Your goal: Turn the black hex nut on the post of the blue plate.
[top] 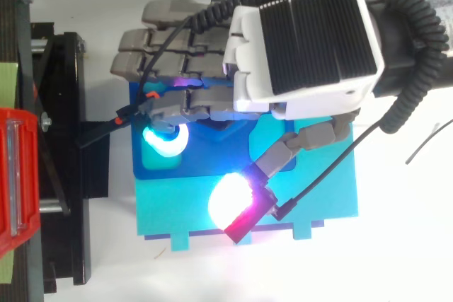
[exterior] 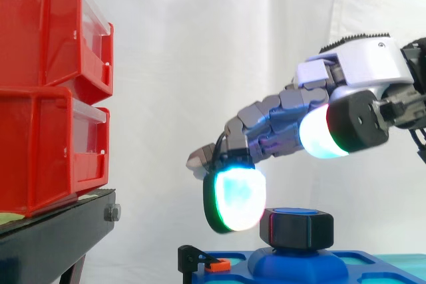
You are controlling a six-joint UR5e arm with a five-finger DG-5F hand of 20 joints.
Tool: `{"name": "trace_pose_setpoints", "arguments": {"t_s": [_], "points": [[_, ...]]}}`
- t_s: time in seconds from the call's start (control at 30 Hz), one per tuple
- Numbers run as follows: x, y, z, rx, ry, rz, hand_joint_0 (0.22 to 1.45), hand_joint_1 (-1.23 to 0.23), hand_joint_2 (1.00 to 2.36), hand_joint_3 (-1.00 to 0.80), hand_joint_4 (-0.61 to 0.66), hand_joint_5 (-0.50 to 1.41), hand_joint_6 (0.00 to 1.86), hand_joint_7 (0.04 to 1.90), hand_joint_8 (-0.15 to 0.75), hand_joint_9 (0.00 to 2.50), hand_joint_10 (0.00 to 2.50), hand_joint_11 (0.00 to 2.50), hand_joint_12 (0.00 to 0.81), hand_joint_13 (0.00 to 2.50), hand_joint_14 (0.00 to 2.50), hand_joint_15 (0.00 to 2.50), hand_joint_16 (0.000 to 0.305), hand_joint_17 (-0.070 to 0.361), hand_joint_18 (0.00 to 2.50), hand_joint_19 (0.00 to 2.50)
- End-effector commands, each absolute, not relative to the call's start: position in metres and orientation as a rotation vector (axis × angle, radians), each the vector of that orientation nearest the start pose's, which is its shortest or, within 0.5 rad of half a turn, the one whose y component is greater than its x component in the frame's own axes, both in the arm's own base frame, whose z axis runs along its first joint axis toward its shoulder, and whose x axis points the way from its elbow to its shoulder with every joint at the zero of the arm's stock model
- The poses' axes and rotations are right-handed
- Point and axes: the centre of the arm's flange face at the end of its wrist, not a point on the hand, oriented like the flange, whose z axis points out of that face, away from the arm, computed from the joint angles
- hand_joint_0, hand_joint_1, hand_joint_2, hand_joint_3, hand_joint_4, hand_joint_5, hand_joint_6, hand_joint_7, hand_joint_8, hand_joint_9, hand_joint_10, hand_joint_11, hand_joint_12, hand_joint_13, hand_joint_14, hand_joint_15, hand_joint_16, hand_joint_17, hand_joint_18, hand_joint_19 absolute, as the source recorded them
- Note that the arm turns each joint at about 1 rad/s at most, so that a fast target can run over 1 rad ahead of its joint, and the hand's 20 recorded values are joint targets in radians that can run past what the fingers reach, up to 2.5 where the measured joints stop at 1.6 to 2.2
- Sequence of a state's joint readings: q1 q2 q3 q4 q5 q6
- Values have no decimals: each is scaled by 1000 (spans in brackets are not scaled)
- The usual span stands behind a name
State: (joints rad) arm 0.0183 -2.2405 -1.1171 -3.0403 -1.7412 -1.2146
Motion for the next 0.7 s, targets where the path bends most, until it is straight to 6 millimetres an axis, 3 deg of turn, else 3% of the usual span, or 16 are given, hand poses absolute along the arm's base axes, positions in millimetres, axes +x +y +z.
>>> {"name": "trace_pose_setpoints", "arguments": {"t_s": [0.0, 0.67], "points": [[734, -102, 294, 155, 1678, 428, 469, -318, 1000, -500, 202, -213, 501, 1115, 234, 117, 0, 35, 367, 115, 0, 41, 58, 130, 0, 90], [734, -107, 292, 155, 1678, 432, 469, -319, 1000, -500, 202, -213, 501, 1110, 235, 118, 0, 36, 366, 115, 0, 36, 58, 130, 0, 89]]}}
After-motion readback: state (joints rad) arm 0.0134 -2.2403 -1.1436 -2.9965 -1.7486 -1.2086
